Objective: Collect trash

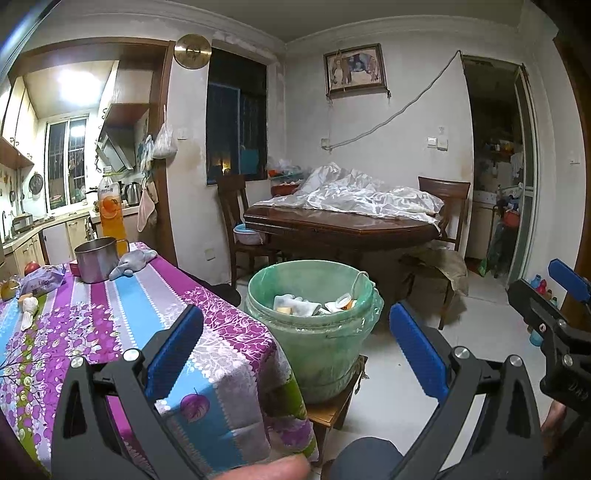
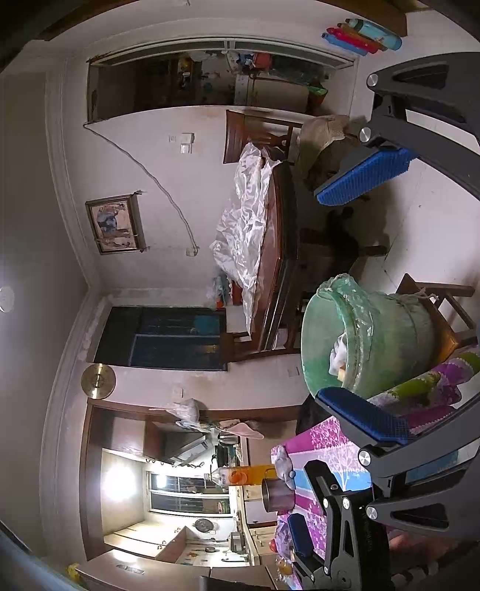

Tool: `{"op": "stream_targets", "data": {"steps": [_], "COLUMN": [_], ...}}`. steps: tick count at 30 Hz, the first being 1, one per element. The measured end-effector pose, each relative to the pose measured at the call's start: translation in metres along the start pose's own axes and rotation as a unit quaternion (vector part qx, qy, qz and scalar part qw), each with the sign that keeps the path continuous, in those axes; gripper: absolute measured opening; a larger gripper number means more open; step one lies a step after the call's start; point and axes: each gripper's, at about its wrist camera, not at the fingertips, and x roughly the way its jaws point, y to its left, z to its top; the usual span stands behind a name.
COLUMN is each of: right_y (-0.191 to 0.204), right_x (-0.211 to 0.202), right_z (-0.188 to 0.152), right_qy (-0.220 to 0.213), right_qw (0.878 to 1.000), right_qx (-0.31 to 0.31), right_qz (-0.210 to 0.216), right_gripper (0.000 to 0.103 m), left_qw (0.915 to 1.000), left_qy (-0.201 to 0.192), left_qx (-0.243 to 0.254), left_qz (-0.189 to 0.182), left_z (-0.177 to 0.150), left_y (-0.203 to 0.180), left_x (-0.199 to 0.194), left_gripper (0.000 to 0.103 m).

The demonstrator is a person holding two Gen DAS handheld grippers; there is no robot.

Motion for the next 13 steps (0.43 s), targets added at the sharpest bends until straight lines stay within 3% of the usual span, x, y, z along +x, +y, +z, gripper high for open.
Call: {"op": "stream_targets", "data": {"steps": [13], "right_y": [-0.0017], "right_x": [0.0045], "right_z": [-0.0039], "right_qy": [0.004], "right_qw": [1.000], "right_qx": [0.000], "right_qz": [0.001], "right_gripper": [0.098], "left_qw": [0.9997], "left_qy": [0.018], "left_qx": [-0.002], "left_qz": [0.017], "left_z": [-0.0032], "left_y": [0.0019], "left_x": [0.0086], "left_gripper": [0.097]}}
